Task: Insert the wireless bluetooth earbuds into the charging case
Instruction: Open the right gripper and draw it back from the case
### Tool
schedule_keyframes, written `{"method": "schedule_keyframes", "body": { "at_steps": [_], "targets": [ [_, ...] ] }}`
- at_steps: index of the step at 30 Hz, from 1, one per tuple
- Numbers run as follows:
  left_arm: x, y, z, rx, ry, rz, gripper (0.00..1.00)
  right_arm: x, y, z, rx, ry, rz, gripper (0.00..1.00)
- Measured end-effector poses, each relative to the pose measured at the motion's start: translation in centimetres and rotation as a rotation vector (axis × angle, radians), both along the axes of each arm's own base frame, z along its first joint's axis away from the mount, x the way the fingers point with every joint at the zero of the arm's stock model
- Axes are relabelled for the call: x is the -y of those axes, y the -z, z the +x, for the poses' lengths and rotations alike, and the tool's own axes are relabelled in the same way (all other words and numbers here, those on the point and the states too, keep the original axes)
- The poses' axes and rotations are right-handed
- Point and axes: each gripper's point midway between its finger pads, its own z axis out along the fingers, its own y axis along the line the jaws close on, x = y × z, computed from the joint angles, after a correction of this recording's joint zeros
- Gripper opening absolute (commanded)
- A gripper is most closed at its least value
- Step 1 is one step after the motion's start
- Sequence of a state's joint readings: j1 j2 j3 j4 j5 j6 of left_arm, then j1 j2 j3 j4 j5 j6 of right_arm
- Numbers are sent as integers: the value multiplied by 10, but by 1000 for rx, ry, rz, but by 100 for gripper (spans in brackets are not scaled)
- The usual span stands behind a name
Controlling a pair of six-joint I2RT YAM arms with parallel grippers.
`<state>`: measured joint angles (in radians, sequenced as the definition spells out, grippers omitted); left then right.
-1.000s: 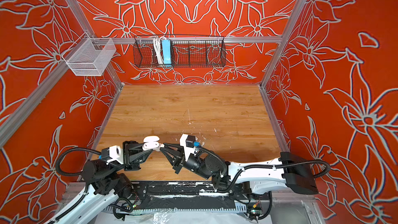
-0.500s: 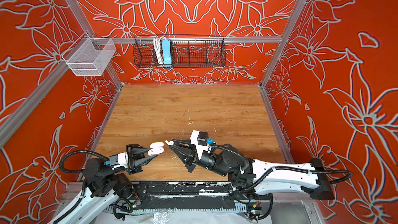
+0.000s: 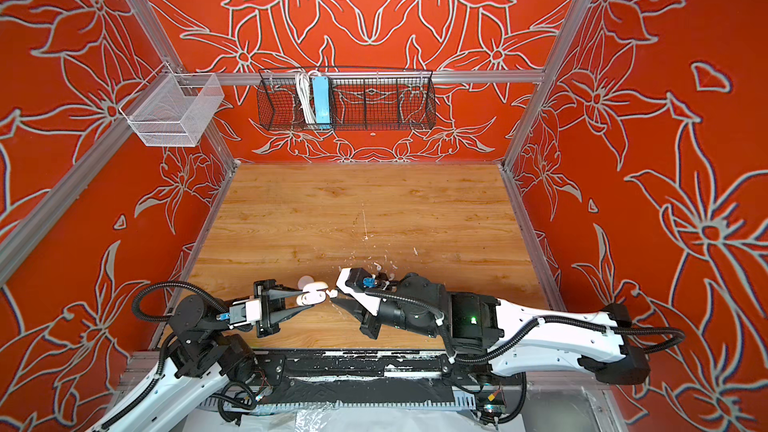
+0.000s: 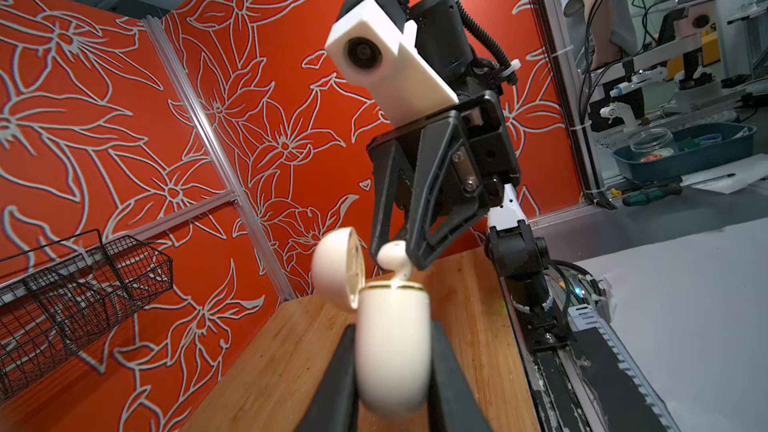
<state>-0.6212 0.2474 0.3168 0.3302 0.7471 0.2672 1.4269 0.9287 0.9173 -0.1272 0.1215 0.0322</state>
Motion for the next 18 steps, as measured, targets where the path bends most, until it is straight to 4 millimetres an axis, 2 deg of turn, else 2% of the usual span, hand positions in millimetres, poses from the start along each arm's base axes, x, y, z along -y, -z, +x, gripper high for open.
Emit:
{"method": "schedule_keyframes", "body": {
  "at_steps": [5, 9, 12, 18],
  "targets": [
    [1, 3, 0, 6, 2, 12, 0, -6, 16, 0, -1, -5, -57, 11],
    [1, 3, 0, 11, 2, 16, 0, -6, 17, 0, 4, -8, -60, 10],
    [1, 4, 0, 9, 0, 18, 0, -3, 13, -1, 10, -10, -51, 10],
    [0, 4, 0, 10, -9, 16, 0, 17, -14, -5, 23, -21, 33, 10]
  ]
}}
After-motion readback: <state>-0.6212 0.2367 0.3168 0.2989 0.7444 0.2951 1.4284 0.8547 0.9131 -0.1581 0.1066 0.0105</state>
